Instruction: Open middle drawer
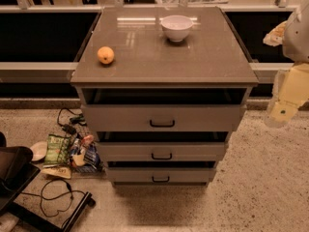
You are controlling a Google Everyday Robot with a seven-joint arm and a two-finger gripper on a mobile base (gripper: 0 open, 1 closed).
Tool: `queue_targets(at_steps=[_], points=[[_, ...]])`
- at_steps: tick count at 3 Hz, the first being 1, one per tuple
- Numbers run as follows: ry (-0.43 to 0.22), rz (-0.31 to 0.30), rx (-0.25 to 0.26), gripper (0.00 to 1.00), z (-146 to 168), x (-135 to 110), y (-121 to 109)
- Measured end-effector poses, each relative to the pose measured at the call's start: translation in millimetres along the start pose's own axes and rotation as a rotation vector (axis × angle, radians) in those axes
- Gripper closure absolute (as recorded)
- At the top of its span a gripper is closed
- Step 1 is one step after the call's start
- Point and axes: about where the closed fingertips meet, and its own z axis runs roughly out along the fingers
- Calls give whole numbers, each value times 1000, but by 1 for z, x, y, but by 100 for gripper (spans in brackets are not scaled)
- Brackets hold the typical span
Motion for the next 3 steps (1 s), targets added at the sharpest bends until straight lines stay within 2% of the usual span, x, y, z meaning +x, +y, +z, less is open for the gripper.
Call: queue_targets(at_steps=[1, 2, 3], points=[[-5, -2, -6, 0, 4, -1, 2], [-61, -26, -73, 0, 45, -10, 21], [-166, -40, -163, 0, 110, -16, 54]])
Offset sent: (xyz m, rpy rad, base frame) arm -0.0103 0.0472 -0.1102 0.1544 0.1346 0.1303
